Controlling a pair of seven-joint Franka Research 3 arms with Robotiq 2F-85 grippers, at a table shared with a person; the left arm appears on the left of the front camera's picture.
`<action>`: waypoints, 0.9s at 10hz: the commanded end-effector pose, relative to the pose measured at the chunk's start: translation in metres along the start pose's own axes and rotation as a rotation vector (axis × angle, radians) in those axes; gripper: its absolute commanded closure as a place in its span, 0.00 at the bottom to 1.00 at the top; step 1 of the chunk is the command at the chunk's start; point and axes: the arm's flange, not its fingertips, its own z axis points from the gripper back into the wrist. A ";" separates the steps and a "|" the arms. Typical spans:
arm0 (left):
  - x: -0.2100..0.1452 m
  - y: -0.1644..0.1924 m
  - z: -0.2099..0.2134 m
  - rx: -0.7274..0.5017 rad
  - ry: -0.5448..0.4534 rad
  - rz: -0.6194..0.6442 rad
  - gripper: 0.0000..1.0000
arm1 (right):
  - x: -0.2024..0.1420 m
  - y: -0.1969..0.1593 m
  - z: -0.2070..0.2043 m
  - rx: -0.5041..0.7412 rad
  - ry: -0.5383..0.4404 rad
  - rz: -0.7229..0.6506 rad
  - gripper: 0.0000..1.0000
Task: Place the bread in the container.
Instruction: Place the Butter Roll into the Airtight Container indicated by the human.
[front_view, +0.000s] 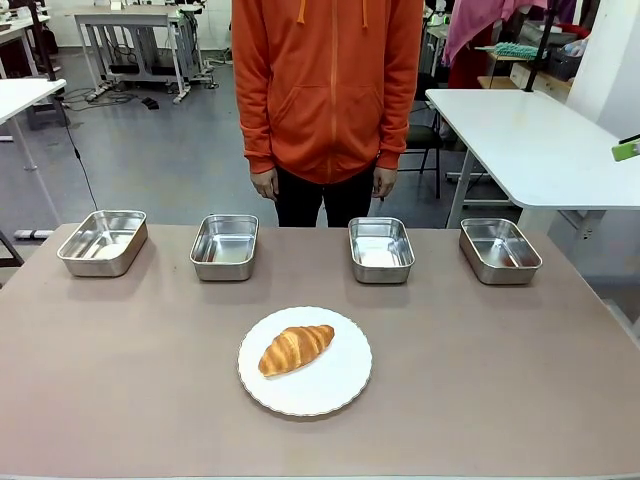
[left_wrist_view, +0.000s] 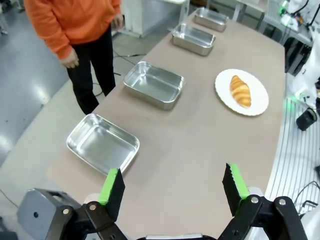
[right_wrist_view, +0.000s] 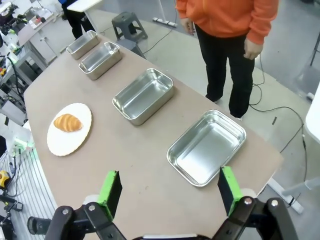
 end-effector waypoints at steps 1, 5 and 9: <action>0.001 0.007 0.004 -0.006 -0.026 -0.004 0.00 | 0.003 -0.011 0.002 0.005 -0.017 0.014 0.00; -0.002 -0.006 0.001 0.012 -0.059 0.030 0.00 | 0.006 -0.011 0.000 -0.007 -0.024 -0.003 0.00; -0.003 0.001 0.002 0.003 -0.027 0.032 0.00 | 0.001 -0.009 0.000 -0.008 0.008 -0.018 0.00</action>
